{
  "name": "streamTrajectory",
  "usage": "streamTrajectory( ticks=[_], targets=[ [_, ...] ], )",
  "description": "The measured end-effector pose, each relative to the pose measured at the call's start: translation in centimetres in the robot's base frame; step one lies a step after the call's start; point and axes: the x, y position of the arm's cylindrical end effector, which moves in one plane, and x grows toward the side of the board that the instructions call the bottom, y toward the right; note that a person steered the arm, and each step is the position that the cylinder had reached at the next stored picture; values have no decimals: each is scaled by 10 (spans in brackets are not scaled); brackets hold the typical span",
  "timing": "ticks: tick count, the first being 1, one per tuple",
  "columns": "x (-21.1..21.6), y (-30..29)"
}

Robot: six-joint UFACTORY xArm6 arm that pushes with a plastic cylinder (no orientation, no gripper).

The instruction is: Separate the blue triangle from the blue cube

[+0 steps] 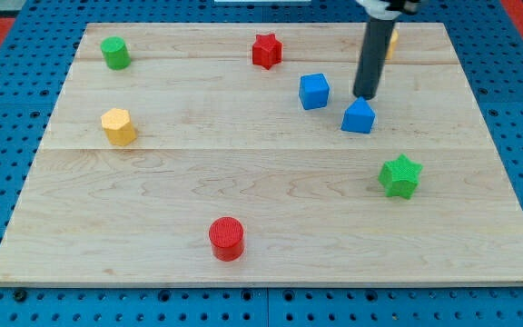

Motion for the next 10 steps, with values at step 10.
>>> streamTrajectory(
  ticks=[10],
  targets=[
    [129, -125]
  ],
)
